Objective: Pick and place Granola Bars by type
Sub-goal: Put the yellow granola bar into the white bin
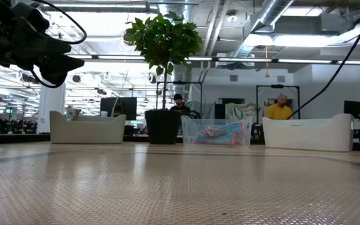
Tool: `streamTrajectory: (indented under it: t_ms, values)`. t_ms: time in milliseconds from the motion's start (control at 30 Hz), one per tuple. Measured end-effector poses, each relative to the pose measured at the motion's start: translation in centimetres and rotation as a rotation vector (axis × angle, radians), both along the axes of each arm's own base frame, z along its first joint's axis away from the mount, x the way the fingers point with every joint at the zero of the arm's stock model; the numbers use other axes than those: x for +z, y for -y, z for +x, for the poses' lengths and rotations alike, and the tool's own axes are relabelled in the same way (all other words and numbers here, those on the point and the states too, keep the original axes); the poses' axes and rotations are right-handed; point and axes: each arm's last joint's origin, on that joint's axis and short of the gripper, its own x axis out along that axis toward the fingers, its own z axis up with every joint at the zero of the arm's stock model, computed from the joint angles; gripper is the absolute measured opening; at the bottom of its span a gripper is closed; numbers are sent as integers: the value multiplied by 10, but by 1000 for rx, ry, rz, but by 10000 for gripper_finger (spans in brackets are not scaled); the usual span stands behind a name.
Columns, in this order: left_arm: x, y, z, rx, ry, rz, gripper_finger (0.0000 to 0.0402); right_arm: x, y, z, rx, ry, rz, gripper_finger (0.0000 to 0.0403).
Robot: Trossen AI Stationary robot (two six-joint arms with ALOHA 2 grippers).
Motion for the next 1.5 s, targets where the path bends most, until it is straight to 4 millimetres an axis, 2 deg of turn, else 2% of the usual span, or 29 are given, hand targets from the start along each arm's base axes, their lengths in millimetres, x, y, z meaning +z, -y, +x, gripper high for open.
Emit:
streamTrajectory:
  t_ms: [167, 300, 500, 667, 800, 1000, 1100, 1367, 1500]
  values:
    - [0, 0, 0, 4, 1, 0, 233, 12, 14, 34, 105, 207, -84, 25]
    - [0, 0, 0, 15, 2, 1, 233, 25, 31, 64, 225, 306, -118, 38]
    - [0, -1, 0, 24, 3, 1, 233, 46, 79, 106, 424, 385, -241, 31]
    - [0, -1, 0, 24, 4, 1, 233, 57, 130, 124, 575, 327, -325, 24]
    - [0, -1, 0, 25, 4, 0, 233, 60, 173, 124, 622, 214, -330, 27]
    - [0, -1, 0, 27, 4, -7, 233, 62, 223, 107, 654, 20, -261, 35]
    - [0, -1, 0, 32, 5, -15, 233, 70, 240, 97, 647, -29, -265, 34]
    - [1, -2, 0, 62, 10, -15, 233, 103, 275, 67, 571, -10, -346, 23]
    - [1, -2, 0, 63, 10, -16, 233, 110, 288, 57, 546, 2, -350, 31]
